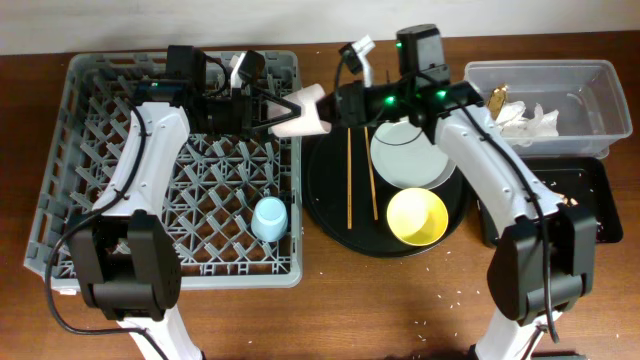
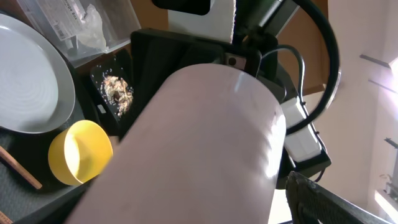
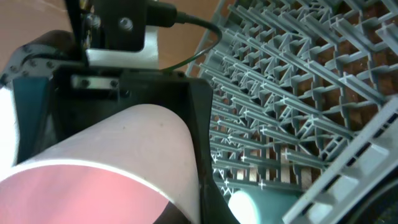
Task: Sort waste into correct bins and load items into the dishwasher rack
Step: 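Hand the pink cup from the right gripper to the left gripper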
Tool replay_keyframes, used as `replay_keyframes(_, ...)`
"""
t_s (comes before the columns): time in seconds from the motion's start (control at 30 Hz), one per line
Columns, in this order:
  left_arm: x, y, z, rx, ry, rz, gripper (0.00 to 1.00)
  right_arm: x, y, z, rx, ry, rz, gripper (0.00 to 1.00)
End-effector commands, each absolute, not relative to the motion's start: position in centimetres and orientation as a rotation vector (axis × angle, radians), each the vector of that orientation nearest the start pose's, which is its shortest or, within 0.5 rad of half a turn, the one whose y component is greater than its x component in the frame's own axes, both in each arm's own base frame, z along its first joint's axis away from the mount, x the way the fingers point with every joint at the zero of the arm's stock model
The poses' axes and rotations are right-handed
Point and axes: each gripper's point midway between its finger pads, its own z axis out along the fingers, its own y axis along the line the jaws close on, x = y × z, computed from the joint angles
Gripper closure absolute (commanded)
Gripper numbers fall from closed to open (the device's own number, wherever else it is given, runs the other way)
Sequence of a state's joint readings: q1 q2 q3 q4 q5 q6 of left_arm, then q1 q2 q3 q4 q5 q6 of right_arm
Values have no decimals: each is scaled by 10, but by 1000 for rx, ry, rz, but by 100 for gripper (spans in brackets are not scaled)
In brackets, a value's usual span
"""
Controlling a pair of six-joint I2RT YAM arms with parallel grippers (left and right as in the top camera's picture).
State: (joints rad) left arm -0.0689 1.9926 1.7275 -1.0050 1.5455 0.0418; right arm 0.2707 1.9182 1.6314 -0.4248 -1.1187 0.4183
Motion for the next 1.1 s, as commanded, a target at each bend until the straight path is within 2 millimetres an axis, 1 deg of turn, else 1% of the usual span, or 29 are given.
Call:
replay_keyframes(0.0, 391, -198, 271, 424, 2047, -2077, 11, 424, 284, 245, -381, 2280, 1574, 96)
replay_keyframes(0.03, 391, -198, 271, 423, 2048, -2077, 11, 423, 286, 245, -386, 2281, 1573, 96)
replay_keyframes(0.07, 391, -198, 271, 423, 2047, -2077, 16, 423, 288, 243, -381, 2288, 1565, 96)
replay_keyframes(0.13, 391, -198, 271, 423, 2047, -2077, 18, 426, 291, 239, -341, 2311, 1528, 96)
replay_keyframes(0.27, 390, -200, 271, 430, 2048, -2080, 21, 430, 296, 235, -309, 2327, 1476, 96)
replay_keyframes(0.3, 390, -201, 271, 434, 2049, -2081, 24, 429, 297, 235, -311, 2328, 1476, 96)
replay_keyframes(0.37, 389, -202, 271, 436, 2053, -2077, 32, 428, 299, 235, -318, 2329, 1477, 83)
replay_keyframes(0.4, 390, -202, 270, 435, 2059, -2071, 35, 427, 300, 235, -319, 2329, 1478, 75)
replay_keyframes(0.47, 390, -202, 267, 433, 2073, -2055, 39, 427, 300, 234, -322, 2332, 1479, 67)
replay_keyframes(0.5, 391, -202, 266, 432, 2082, -2045, 41, 426, 300, 234, -322, 2334, 1482, 65)
replay_keyframes(0.7, 392, -202, 263, 431, 2099, -2025, 41, 423, 300, 234, -339, 2337, 1495, 65)
replay_keyframes(0.77, 392, -202, 263, 431, 2099, -2025, 41, 423, 299, 233, -350, 2334, 1491, 61)
replay_keyframes(0.87, 395, -195, 263, 410, 2095, -2015, 42, 428, 287, 231, -331, 2340, 1476, 37)
replay_keyframes(0.9, 397, -192, 263, 402, 2094, -2010, 42, 430, 280, 230, -319, 2344, 1471, 31)
replay_keyframes(0.93, 399, -189, 262, 393, 2099, -1997, 42, 433, 273, 228, -293, 2355, 1465, 28)
replay_keyframes(1.0, 405, -181, 250, 363, 2166, -1909, 46, 439, 255, 223, -255, 2370, 1441, 24)
replay_keyframes(1.07, 412, -172, 228, 281, 2318, -1760, 46, 445, 231, 217, -206, 2391, 1409, 23)
